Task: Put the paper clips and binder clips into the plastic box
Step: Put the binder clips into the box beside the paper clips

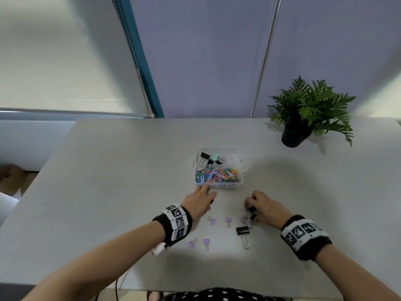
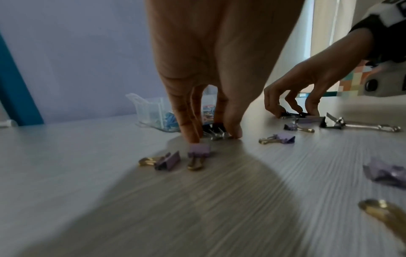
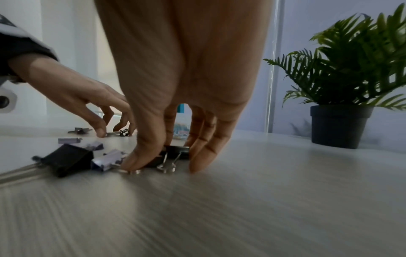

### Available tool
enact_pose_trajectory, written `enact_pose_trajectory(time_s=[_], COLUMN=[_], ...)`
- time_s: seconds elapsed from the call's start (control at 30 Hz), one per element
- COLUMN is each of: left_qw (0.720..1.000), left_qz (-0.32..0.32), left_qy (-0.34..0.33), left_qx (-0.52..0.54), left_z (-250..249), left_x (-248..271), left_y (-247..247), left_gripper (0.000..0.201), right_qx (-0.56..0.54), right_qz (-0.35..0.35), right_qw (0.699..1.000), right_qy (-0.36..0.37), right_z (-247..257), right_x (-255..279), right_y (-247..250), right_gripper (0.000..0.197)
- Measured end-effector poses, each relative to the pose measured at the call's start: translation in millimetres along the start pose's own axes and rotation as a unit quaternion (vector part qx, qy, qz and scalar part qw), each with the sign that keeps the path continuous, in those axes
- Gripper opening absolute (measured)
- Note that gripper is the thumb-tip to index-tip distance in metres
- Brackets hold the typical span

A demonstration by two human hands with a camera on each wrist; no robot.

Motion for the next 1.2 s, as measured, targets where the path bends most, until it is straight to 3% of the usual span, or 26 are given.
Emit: enact_pose_trajectory(time_s=[0.17,0.4,0.5,0.67,1.2], left_qw=[0.999,0.997,0.998,0.999,0.999], left_qz=[-0.008,0.005,0.011,0.011,0.007], left_qy=[0.01,0.045,0.044,0.04,0.052], left_qx=[0.03,0.058,0.047,0.025,0.014], left_z=[2.2,5.6,4.7,3.3,11.2], left_x=[3.1,7.4,7.5,7.4,6.9], left_y=[-3.9,-4.9,-3.5,-8.0,-4.4], left_gripper=[0.035,0.039,0.044,0.032,0.034], right_qx=[-0.027,-0.031,-0.003,-0.005,-0.031], right_qz=[0.013,0.024,0.018,0.008,-0.019], right_qw=[0.999,0.999,0.999,1.0,0.999], right_qy=[0.011,0.021,0.027,0.017,0.016], right_z=[14.4,25.0,27.7,25.9,24.8], right_x=[-8.0,-7.7,-6.4,-6.2,-11.2], right_y=[-10.4,-10.1,-12.0,-15.9,-13.4], right_gripper=[0.034,0.049,0.043,0.032,0.029])
Point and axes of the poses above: each hand's wrist, its own x-axis away from the middle knuckle, its own y-axis out of the back of the hand, z = x × y, the point moved 6 cm from there along -x, towards the middle knuckle, and after that the axes turned 1 degree about -x, right-handed, at the moved point
